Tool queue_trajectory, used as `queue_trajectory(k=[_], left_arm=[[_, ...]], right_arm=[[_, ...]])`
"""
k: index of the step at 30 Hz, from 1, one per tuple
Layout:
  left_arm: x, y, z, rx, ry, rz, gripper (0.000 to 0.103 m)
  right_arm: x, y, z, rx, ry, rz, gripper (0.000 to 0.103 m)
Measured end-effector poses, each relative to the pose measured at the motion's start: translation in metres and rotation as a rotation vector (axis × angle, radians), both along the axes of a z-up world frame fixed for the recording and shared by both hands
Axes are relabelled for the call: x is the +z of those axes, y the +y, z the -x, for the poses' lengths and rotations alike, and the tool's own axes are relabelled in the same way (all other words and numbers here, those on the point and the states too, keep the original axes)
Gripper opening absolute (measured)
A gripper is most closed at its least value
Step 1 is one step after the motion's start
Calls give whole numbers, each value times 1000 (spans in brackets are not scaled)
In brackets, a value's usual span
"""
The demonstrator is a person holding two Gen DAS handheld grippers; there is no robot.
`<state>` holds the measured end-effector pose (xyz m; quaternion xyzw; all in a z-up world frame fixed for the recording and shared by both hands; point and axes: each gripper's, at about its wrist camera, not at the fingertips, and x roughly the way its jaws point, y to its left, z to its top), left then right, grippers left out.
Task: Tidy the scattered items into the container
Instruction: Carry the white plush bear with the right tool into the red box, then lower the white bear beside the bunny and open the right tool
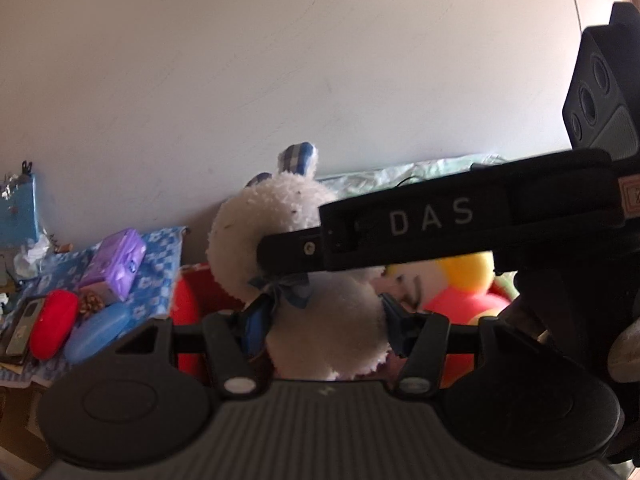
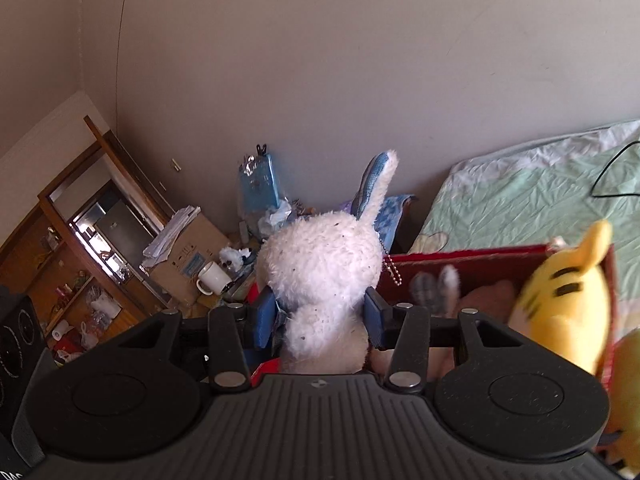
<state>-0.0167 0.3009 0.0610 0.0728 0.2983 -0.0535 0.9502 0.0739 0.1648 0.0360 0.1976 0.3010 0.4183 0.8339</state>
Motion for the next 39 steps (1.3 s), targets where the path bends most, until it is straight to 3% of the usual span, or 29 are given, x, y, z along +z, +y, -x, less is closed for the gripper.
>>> queue_trajectory(k=[4, 9, 19, 28, 35, 39], left_arm=[[-13, 28, -8, -2, 56, 16, 59], [-28, 53, -25, 0, 111, 18, 59], [-49, 59, -46, -47, 206, 22, 60], [-57, 56, -62, -74, 234, 37, 67], [-59, 60, -64, -66, 249, 71, 69], [-58, 60, -62, -76, 252, 83, 71]], right_arm=[[-14, 25, -3, 6, 21, 24, 48], [-33, 43, -11, -16, 109, 21, 48], [-47, 69, -26, -54, 212, 161, 47], [-42, 85, -31, -92, 187, 292, 44], [-46, 90, -40, -70, 199, 302, 45], [-38, 89, -35, -51, 172, 302, 51]])
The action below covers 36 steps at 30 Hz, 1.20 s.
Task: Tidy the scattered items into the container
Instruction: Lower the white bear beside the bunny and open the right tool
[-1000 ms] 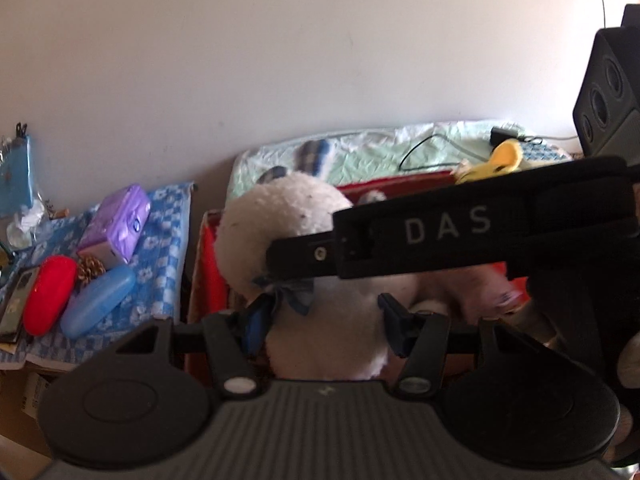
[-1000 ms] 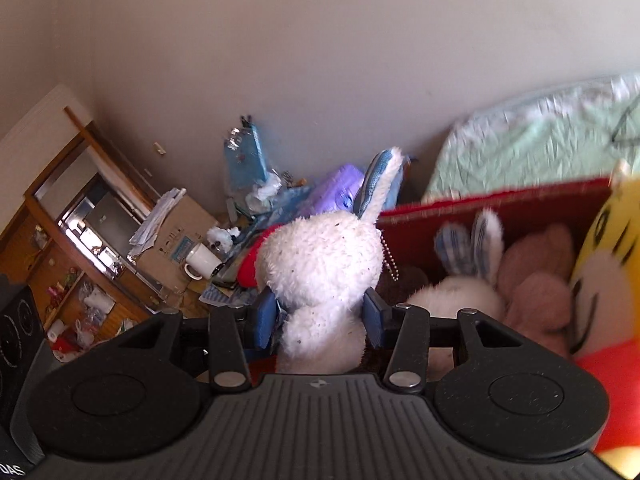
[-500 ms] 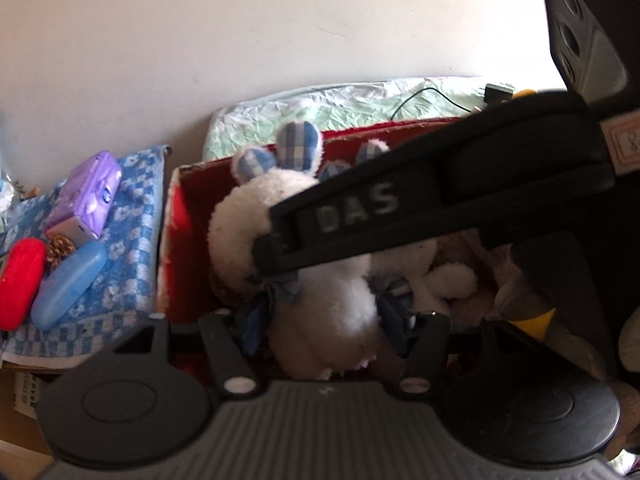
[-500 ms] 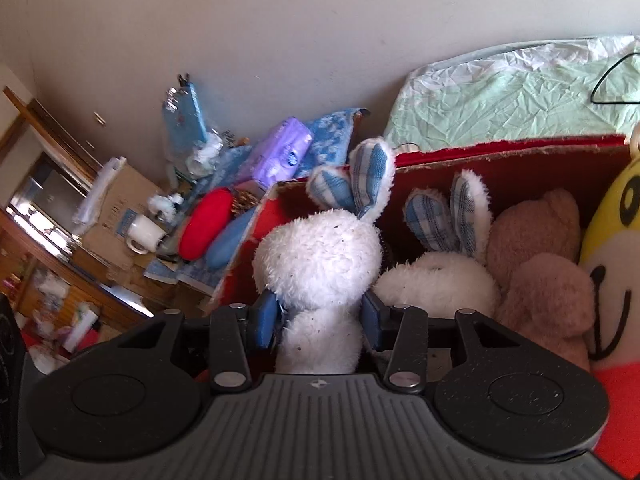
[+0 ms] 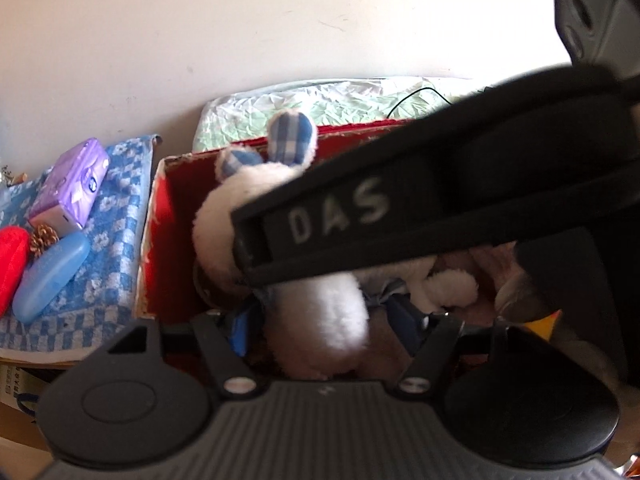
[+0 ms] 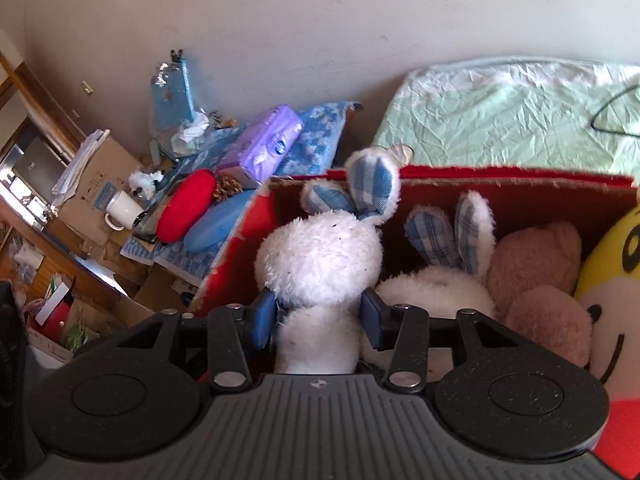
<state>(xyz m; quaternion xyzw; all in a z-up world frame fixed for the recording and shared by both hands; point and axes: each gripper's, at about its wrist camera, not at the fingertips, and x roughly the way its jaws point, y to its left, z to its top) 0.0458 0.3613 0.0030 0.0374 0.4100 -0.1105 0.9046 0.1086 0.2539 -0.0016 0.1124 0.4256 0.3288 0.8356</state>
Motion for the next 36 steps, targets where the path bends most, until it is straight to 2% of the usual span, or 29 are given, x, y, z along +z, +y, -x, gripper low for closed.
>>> queue_trajectory(k=[6, 7, 10, 14, 17, 21, 24, 32, 35, 36], left_arm=[[7, 0, 10, -10, -3, 13, 73], [8, 0, 11, -4, -11, 10, 79], [19, 2, 21, 17, -58, 9, 83], [28, 3, 28, 7, -90, 43, 83], [25, 2, 23, -12, -71, 37, 78], [17, -2, 15, -9, -44, 23, 78], [17, -1, 16, 5, -45, 12, 78], [32, 6, 30, 41, -96, 39, 82], [35, 1, 30, 17, -107, 49, 81], [35, -2, 29, 12, -106, 39, 78]], right_arm=[[12, -20, 5, -56, -30, -72, 54], [15, -24, 7, -67, -40, -80, 56], [21, -34, 11, -58, -57, -132, 49], [22, -31, 13, -2, -46, -148, 29], [18, -25, 13, 1, -28, -134, 28], [7, -21, 9, -8, 18, -120, 26], [7, -29, 11, -33, 31, -153, 26], [45, -91, 36, -177, -94, -171, 28], [51, -115, 45, -238, -115, -140, 28], [52, -122, 48, -253, -117, -133, 28]])
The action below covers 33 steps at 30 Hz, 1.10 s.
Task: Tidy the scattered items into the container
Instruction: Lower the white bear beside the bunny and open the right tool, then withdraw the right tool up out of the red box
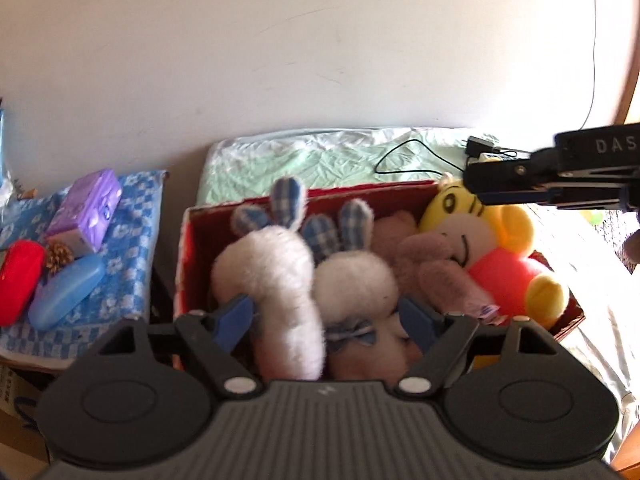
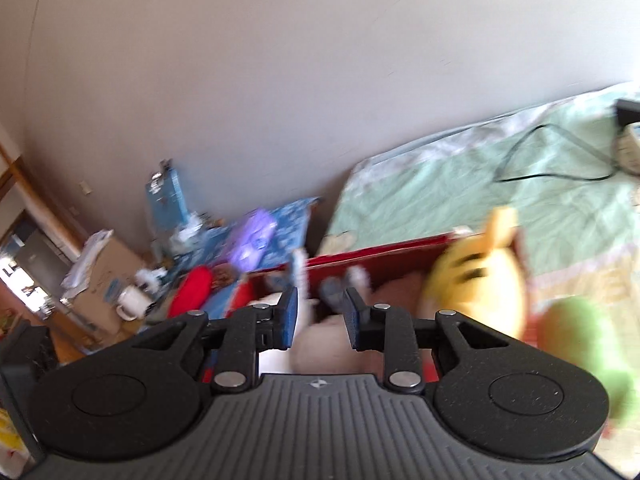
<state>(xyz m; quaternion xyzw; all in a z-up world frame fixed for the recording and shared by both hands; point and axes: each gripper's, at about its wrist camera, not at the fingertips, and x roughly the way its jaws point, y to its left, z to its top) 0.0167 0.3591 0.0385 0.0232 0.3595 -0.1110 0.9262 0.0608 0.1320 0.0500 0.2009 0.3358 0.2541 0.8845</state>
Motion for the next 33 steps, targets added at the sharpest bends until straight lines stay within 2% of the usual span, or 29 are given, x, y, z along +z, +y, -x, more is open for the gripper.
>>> queue_trajectory(k=[3, 7, 10, 19, 28, 33], left_arm=[[4, -12, -2, -4, 29, -3, 79], [2, -25, -9, 46, 60, -44, 82], [3, -33, -12, 89, 74, -59, 84], [6, -57, -14, 216, 109, -121, 87], [-2, -66, -16, 315, 149, -159, 91], [-7, -61, -15, 348, 165, -168, 91]], right_arm=[[-1, -14, 6, -28, 0, 16, 29], [-2, -17, 13, -33, 4, 67, 31], [-3, -22, 19, -11, -8, 92, 31], [-2, -43, 18, 54, 11, 83, 32], [-6, -36, 10, 156, 27, 92, 32], [-11, -32, 6, 170, 42, 103, 32]])
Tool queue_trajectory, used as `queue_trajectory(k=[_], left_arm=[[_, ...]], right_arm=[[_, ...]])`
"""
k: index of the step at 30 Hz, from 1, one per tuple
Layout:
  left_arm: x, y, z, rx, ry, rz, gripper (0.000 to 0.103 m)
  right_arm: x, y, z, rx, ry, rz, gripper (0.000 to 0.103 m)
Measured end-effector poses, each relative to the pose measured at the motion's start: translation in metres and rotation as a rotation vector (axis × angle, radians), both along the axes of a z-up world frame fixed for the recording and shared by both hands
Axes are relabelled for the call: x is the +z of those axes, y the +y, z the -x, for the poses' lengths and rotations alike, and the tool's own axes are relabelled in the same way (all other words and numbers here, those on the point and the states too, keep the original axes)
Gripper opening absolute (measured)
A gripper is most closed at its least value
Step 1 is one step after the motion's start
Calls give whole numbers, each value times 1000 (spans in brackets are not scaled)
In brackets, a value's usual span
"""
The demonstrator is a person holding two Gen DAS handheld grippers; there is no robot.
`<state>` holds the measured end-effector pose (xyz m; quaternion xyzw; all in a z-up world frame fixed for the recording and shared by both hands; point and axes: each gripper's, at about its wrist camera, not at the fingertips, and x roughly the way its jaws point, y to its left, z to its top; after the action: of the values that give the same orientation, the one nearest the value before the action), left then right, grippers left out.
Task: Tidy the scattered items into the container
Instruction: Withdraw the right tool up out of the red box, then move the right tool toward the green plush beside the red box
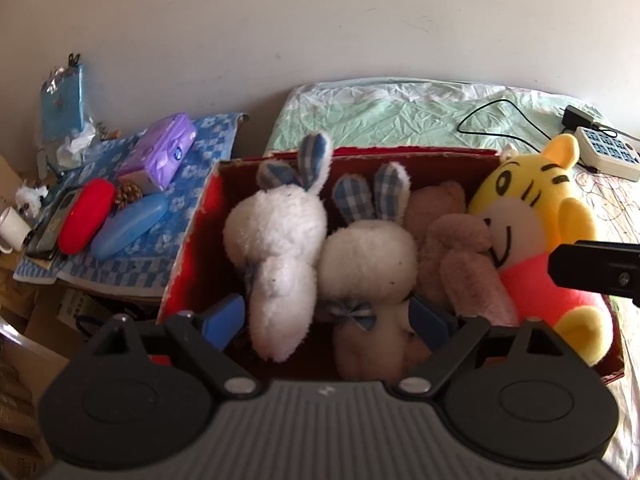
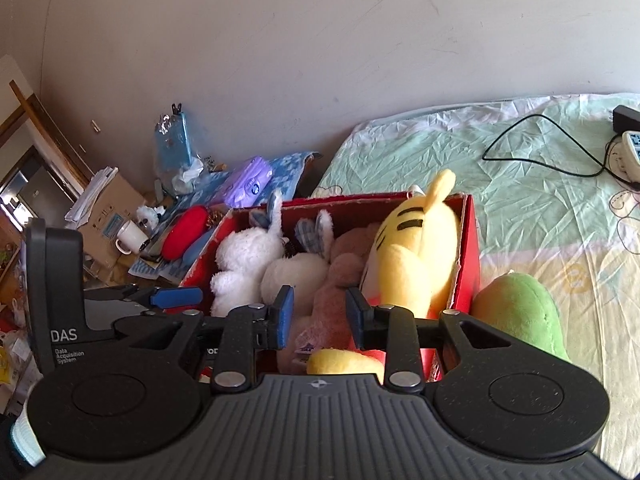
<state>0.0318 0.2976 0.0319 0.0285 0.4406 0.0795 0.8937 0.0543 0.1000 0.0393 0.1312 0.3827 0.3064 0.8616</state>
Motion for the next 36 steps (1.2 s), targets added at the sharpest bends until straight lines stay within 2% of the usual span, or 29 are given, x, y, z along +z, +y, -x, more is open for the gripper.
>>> queue_trajectory(k=[10, 13, 19, 26, 29, 32, 36], left_arm=[[-8, 10, -11, 30, 31, -46, 95], [-7, 9, -14, 11, 27, -51, 98], [-3, 9, -22, -43, 8, -52, 99], [-1, 3, -35, -71, 32, -74, 100], [15, -4, -39, -62, 33, -71, 99], [44, -19, -45, -73, 48, -19, 100], [95, -57, -54, -102, 72, -56, 100]], right_arm=[[0, -3, 2, -63, -11, 31, 32], [2, -8, 6, -93, -15, 17, 33], [5, -19, 16, -175, -40, 1, 33], [2, -38, 27, -265, -25, -4, 36], [2, -54, 29, -296, -16, -35, 40], [6, -73, 21, -309, 1, -61, 40], [9, -91, 7, -297, 13, -73, 41]])
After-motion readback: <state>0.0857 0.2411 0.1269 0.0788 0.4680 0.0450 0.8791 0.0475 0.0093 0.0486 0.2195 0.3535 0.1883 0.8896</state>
